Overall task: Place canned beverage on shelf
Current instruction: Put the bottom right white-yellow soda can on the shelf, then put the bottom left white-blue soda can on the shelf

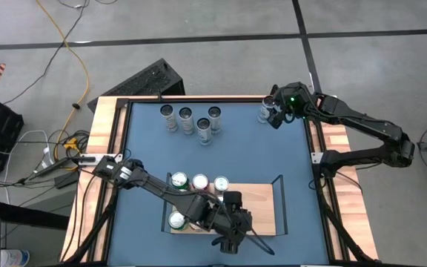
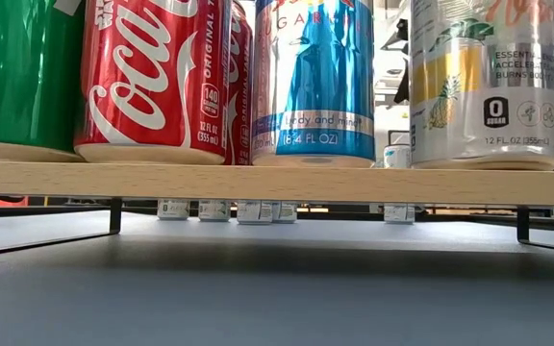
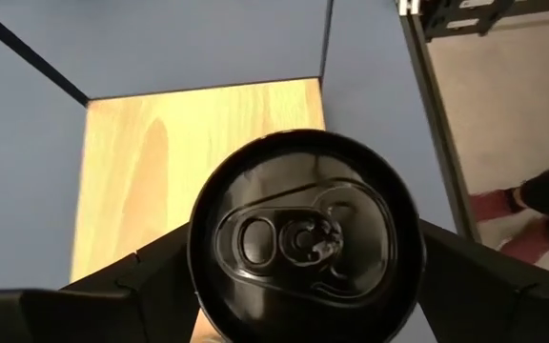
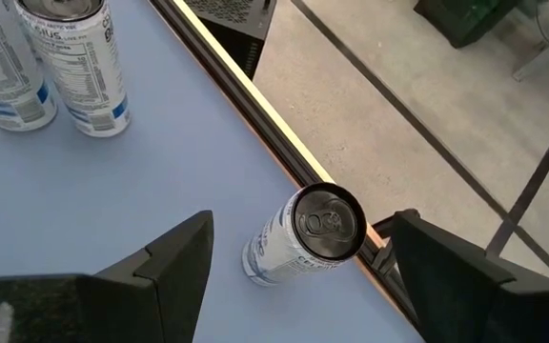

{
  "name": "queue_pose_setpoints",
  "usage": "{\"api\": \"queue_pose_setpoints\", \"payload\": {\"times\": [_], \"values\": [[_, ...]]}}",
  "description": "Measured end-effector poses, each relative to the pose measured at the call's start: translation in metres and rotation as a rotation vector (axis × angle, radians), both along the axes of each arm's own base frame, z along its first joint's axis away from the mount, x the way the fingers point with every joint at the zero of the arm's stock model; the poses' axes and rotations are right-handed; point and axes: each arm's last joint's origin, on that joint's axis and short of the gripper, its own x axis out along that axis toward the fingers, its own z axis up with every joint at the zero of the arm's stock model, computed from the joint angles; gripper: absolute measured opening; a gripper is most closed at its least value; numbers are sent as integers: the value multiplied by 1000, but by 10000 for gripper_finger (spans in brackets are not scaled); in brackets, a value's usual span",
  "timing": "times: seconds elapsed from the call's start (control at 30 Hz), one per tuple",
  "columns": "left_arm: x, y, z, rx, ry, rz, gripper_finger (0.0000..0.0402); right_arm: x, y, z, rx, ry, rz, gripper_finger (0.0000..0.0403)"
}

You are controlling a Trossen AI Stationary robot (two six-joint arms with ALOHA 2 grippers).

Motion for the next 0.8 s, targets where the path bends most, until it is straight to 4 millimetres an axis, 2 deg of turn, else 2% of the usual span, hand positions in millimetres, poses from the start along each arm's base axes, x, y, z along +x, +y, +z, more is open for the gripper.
{"api": "queue_pose_setpoints", "payload": {"times": [0.27,0.57,0.8], "values": [[0,5,5,-57,6,17,309,1,0,0,8,-9,23,306],[-10,11,25,-32,9,47,309,1,0,1,7,-12,23,306],[-15,13,33,-50,13,54,309,2,1,0,33,-31,44,306]]}}
